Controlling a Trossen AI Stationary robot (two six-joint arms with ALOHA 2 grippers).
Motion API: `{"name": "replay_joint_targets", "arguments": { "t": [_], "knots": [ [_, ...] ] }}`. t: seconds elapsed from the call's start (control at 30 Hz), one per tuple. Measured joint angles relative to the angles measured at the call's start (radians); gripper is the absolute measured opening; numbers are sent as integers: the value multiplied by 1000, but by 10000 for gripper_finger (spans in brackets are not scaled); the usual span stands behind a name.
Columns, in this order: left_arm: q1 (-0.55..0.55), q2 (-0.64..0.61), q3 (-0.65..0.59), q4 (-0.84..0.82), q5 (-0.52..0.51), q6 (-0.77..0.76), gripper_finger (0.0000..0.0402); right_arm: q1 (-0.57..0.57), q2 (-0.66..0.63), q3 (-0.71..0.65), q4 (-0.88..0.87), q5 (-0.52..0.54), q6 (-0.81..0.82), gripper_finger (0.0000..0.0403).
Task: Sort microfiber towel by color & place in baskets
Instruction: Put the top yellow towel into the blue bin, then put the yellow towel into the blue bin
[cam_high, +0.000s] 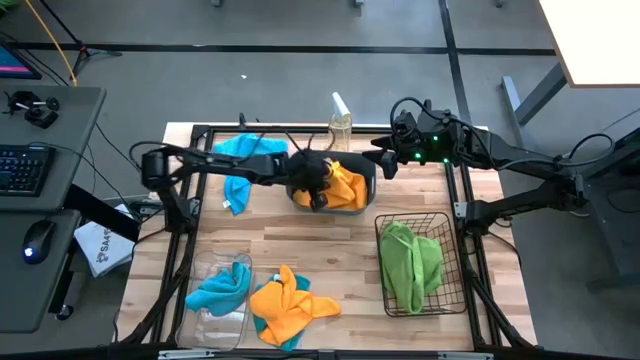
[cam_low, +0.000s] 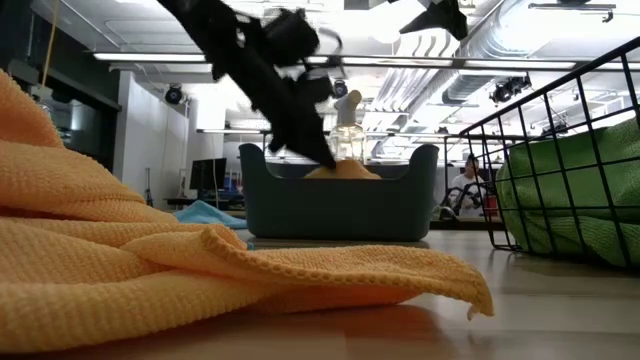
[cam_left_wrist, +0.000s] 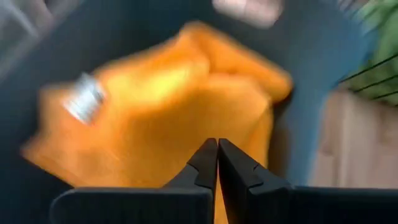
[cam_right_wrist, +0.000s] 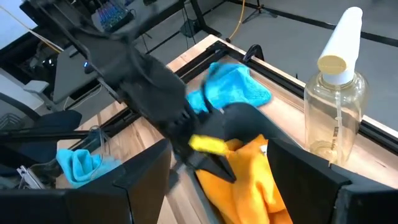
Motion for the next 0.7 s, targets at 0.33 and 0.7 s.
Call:
{"name": "replay_joint_targets", "arguments": {
  "t": [0.33, 0.7],
  "knots": [
    [17, -259, 1, -93, 2, 42, 5, 0, 0, 0, 98, -3, -19, 264],
    [-219, -466, 1, -413, 48, -81, 86, 28, 66, 0, 110, -169, -48, 264]
  ]
}}
